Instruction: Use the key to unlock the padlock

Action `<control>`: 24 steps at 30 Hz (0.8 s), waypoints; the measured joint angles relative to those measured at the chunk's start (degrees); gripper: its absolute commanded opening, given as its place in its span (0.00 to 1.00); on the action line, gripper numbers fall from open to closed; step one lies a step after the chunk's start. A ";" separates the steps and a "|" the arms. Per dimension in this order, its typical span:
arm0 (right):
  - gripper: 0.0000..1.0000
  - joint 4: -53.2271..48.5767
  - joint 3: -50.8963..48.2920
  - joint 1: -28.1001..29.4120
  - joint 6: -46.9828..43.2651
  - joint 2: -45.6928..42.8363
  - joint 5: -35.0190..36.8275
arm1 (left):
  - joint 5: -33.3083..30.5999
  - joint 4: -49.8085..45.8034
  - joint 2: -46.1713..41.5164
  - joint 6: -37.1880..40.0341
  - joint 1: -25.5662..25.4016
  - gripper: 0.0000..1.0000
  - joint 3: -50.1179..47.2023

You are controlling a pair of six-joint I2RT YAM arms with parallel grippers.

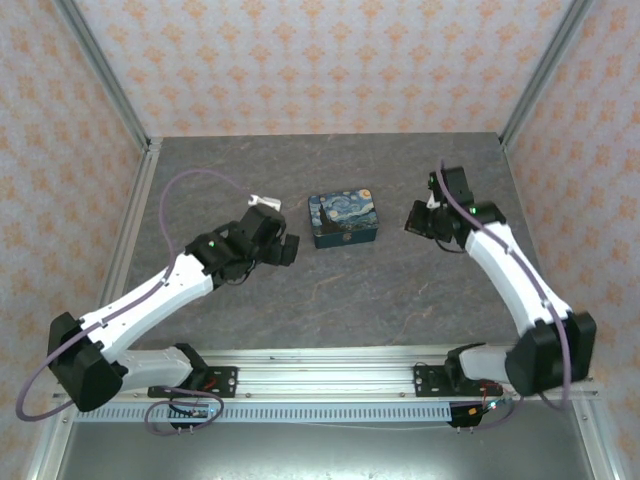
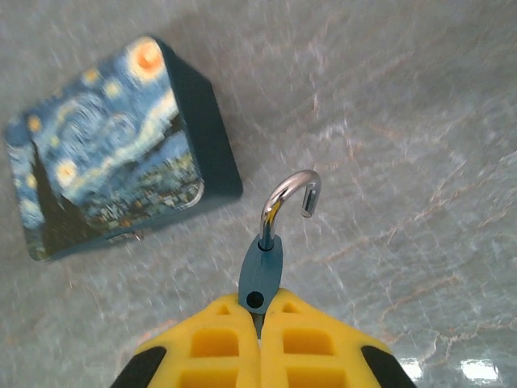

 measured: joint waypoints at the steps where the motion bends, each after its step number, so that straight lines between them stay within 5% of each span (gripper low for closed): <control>1: 0.00 -2.08 2.08 -1.27 -2.36 3.17 -2.12 | 0.35 -0.09 0.83 0.46 0.33 1.00 1.46; 12: 0.00 -11.39 15.98 -5.22 -18.16 28.63 -7.76 | 5.64 -0.04 7.06 1.68 0.31 1.00 6.84; 24: 0.01 -13.62 28.30 -5.22 -23.23 43.91 0.42 | 7.93 1.88 8.13 0.33 0.31 1.00 4.63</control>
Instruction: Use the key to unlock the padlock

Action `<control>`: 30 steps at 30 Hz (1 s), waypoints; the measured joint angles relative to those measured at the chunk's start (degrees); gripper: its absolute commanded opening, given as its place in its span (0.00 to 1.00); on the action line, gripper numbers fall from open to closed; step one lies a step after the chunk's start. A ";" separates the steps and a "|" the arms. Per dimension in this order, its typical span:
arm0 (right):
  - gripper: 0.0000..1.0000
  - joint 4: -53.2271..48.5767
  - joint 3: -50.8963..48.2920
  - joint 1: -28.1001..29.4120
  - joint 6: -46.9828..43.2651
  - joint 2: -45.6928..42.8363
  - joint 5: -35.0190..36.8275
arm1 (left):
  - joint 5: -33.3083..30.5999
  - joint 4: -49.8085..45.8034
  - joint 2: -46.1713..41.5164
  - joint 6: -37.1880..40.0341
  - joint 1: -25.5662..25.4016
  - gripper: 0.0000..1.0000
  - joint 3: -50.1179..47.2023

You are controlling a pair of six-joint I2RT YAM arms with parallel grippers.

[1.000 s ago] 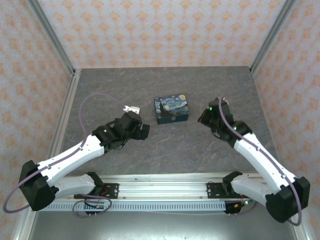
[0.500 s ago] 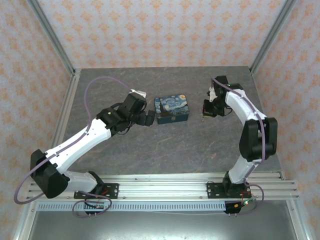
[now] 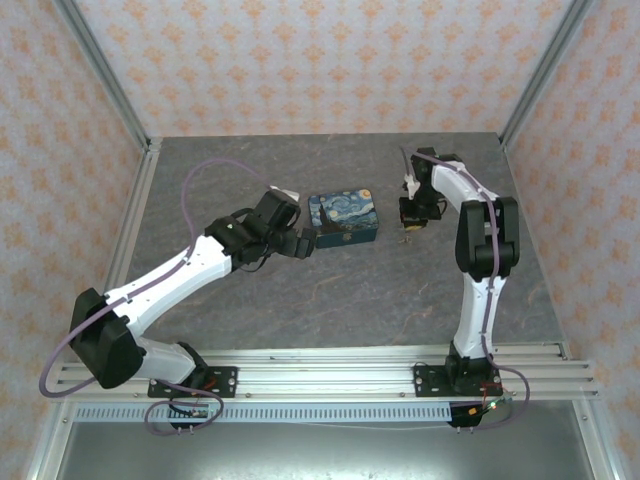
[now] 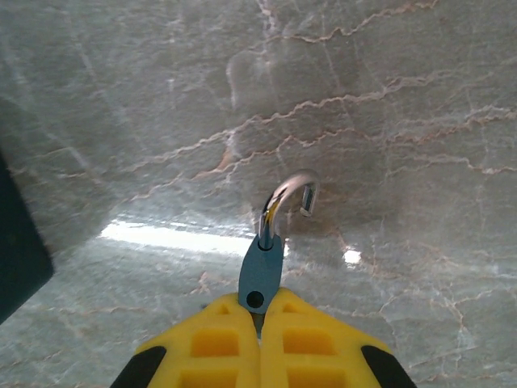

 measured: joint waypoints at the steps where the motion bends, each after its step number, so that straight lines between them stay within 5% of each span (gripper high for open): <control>1: 0.03 -0.28 0.48 0.00 -0.15 0.20 0.35 | 0.00 0.11 0.26 0.00 0.00 1.00 0.00; 8: 0.35 -0.24 1.53 0.00 -0.28 0.50 4.72 | 0.13 0.15 1.62 0.02 0.00 1.00 0.00; 18: 0.46 0.15 1.49 0.00 0.55 -3.04 7.19 | -0.26 0.02 1.75 0.57 0.00 1.00 0.17; 24: 0.50 6.29 -8.15 0.00 1.90 -18.82 9.03 | -1.86 -1.16 1.55 3.32 1.40 1.00 2.58; 30: 0.56 17.51 -25.05 0.00 4.02 -38.29 12.81 | -0.33 -1.44 -1.33 8.33 8.55 1.00 4.33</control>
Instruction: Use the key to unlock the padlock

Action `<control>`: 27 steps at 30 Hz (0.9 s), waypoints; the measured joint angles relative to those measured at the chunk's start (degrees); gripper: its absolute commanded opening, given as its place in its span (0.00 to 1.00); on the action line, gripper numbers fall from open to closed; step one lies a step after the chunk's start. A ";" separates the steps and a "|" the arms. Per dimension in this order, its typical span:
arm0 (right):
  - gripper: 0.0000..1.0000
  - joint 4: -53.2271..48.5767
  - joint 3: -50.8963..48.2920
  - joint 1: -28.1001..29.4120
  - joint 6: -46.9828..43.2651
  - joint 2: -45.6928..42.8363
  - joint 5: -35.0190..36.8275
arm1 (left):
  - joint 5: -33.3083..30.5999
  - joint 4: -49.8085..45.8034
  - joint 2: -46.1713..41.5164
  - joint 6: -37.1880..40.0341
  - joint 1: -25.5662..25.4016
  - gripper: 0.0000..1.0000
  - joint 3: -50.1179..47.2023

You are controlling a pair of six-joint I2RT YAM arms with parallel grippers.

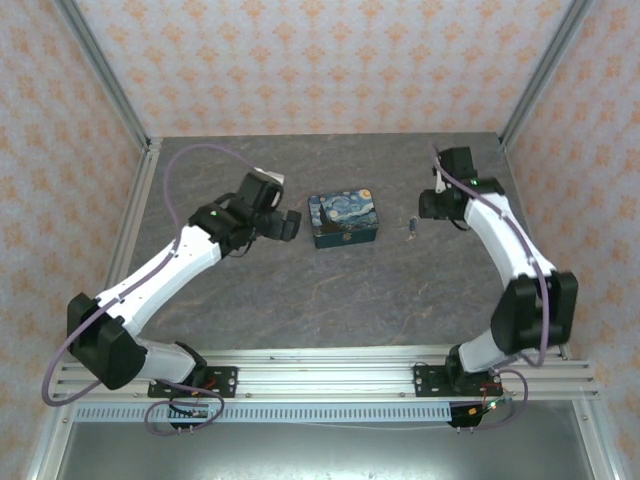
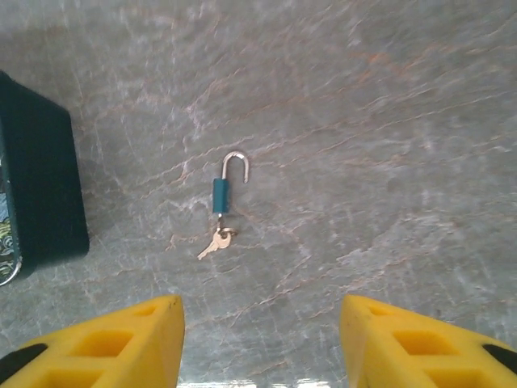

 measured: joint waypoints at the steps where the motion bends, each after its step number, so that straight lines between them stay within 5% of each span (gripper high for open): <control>1: 0.58 2.56 -3.34 0.00 0.61 -3.19 0.87 | 1.42 0.57 -0.81 1.03 1.57 1.00 -0.13; 5: 0.82 13.07 -16.37 0.00 3.87 -14.58 4.70 | 5.18 7.15 -5.77 4.63 6.84 1.00 -4.09; 12: 1.00 33.00 -34.38 -0.02 6.05 -27.52 12.37 | 4.31 16.33 -10.21 9.77 12.55 1.00 -13.40; 27: 1.00 69.24 -52.98 -0.02 5.25 -15.82 22.21 | -5.73 45.92 -8.28 9.84 19.06 1.00 -42.66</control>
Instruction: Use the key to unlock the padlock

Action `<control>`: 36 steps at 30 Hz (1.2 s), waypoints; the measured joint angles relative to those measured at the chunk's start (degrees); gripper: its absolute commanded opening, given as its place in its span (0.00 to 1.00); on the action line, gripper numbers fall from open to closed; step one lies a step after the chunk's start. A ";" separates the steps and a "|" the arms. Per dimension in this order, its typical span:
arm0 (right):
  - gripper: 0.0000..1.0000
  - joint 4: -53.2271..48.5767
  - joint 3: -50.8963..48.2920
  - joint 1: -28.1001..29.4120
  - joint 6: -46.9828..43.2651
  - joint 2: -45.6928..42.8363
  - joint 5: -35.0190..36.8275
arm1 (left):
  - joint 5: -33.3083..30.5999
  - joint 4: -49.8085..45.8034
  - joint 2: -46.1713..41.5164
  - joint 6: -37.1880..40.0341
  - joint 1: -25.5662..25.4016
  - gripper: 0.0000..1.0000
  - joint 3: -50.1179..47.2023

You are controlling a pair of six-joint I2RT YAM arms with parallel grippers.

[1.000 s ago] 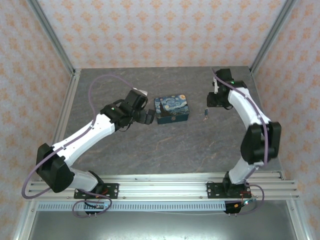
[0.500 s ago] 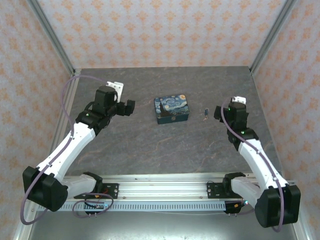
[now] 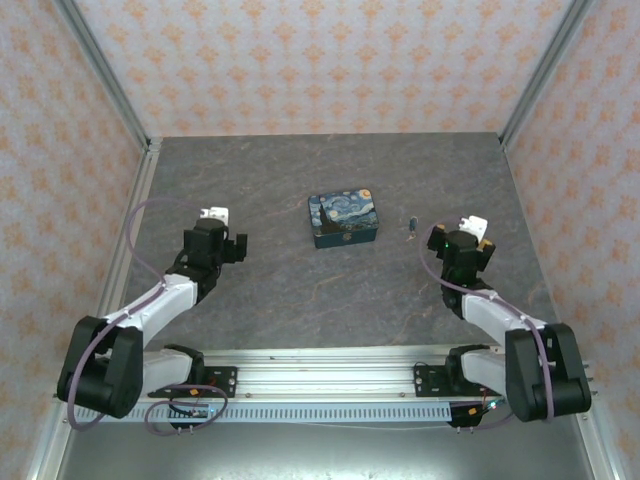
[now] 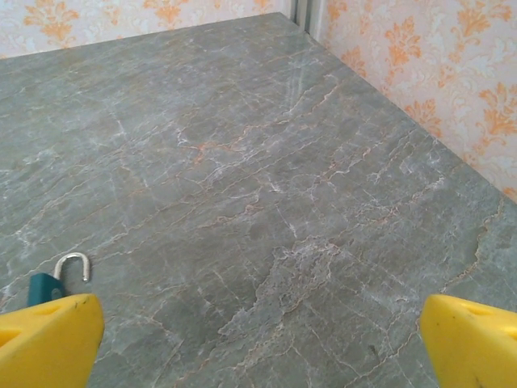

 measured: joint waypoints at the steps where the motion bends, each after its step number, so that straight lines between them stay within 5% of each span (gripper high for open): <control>1: 1.00 2.25 -0.74 0.02 -0.28 0.90 0.28 | -0.11 2.43 0.42 -0.20 0.50 1.00 -1.11; 15: 1.00 25.62 -1.79 0.00 -2.10 20.44 -0.02 | 2.45 30.88 11.41 -0.15 5.84 1.00 -6.69; 36: 1.00 19.21 4.83 -2.34 -0.59 20.74 0.13 | 3.61 31.98 17.22 -0.33 7.21 1.00 -4.44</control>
